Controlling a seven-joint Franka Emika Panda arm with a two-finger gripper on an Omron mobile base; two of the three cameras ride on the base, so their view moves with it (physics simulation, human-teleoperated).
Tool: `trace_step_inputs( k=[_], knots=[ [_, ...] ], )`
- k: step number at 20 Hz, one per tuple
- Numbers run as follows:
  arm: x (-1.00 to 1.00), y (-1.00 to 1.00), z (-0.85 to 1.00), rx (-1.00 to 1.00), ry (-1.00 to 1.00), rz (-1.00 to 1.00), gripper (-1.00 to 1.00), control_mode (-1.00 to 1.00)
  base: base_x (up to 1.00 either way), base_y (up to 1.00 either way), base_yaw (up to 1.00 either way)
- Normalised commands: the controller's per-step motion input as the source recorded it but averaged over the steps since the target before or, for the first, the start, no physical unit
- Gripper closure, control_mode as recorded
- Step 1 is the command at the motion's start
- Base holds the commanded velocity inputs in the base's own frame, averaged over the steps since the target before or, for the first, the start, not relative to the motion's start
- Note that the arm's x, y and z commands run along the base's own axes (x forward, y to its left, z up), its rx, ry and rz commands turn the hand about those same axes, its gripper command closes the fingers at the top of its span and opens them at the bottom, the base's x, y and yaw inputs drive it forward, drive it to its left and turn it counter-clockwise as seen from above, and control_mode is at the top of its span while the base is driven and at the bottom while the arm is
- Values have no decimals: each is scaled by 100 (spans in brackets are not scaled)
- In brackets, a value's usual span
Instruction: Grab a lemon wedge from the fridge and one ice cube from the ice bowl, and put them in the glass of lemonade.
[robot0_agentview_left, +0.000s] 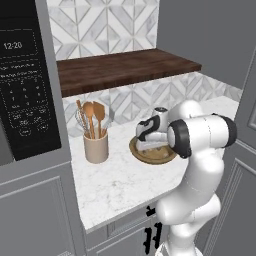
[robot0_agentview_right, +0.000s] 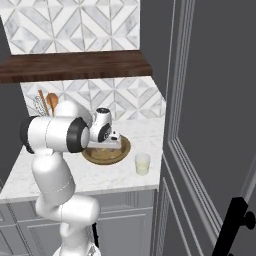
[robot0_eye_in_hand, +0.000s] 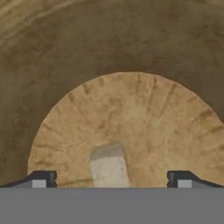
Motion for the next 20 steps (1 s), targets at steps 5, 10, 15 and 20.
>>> trace_step_inputs(
  k=[5, 10, 15, 20],
  knots=[
    [-18, 13, 8, 0, -7, 0, -100, -100, 0, 0, 0],
    [1, 6, 15, 0, 0, 0, -100, -100, 0, 0, 0],
    [21, -18, 14, 0, 1, 1, -100, -100, 0, 0, 0],
    [19, -7, 14, 0, 2, 0, -100, -100, 0, 0, 0]
  ],
)
